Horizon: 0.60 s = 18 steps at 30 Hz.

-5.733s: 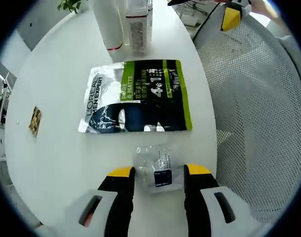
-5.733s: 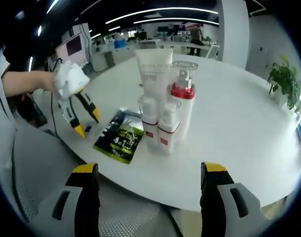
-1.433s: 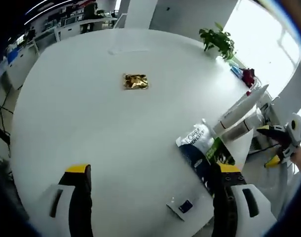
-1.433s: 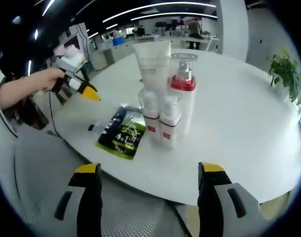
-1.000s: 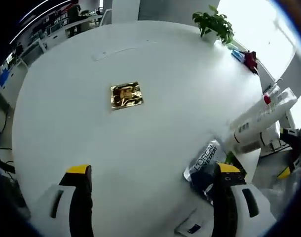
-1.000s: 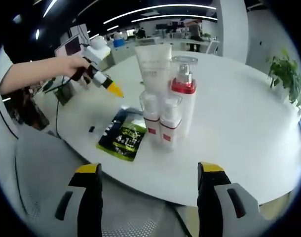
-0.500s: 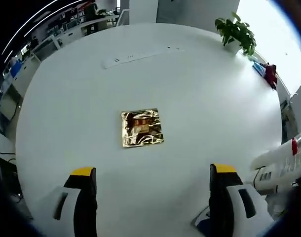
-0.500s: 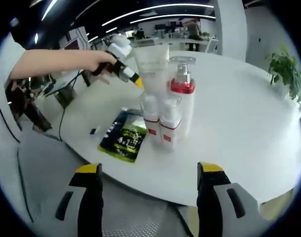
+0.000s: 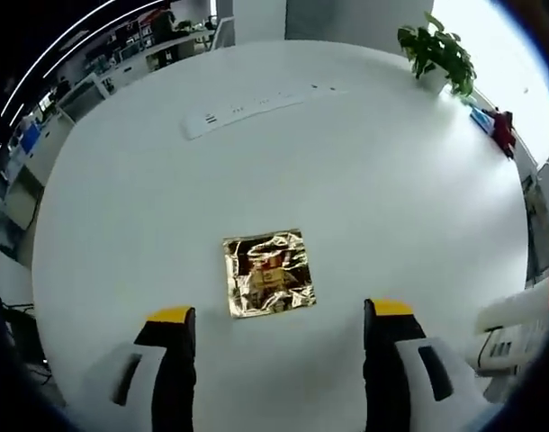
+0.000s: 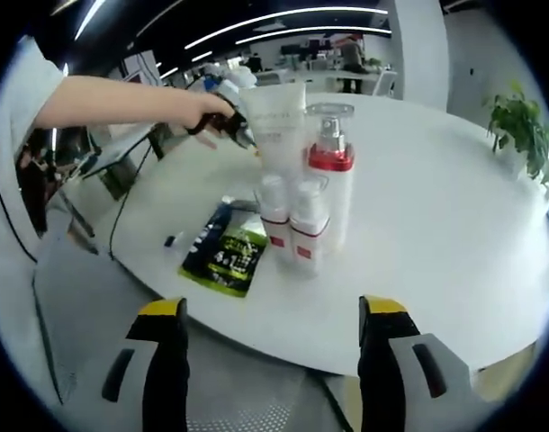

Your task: Arrange the skincare products in the storage area until every visible bottle or jar stands upright without overlapping.

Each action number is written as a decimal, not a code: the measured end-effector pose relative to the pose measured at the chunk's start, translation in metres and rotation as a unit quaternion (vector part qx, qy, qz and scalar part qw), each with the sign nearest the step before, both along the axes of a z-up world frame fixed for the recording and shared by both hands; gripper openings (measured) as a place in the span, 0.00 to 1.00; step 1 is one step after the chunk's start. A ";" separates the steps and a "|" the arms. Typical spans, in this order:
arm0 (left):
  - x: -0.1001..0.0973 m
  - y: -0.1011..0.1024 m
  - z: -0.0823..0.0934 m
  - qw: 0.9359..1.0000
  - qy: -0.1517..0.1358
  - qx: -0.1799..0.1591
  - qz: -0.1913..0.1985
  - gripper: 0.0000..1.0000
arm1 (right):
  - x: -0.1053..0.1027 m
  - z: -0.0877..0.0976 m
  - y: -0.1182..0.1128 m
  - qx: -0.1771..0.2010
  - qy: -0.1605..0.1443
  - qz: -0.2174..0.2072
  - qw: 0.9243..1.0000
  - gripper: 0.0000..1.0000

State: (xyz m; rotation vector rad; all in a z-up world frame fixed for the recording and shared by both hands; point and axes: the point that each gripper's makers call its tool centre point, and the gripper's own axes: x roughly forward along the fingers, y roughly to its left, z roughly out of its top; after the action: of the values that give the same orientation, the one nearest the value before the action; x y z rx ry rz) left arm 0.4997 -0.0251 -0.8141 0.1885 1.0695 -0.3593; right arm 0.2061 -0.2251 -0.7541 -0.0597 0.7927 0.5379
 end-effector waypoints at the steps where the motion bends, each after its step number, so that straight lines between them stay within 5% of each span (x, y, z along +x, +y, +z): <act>1: 0.003 0.001 -0.001 1.000 0.003 0.001 0.004 0.65 | 0.000 0.000 0.001 0.001 0.001 0.001 1.000 0.77; 18: 0.025 0.000 -0.008 1.000 0.013 0.024 0.007 0.55 | -0.001 -0.001 0.001 0.007 0.008 0.002 1.000 0.77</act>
State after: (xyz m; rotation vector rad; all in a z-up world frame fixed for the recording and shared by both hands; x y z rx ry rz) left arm 0.5250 -0.0250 -0.8225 0.2203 1.1044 -0.3237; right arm 0.2054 -0.2238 -0.7547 -0.0437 0.8047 0.5486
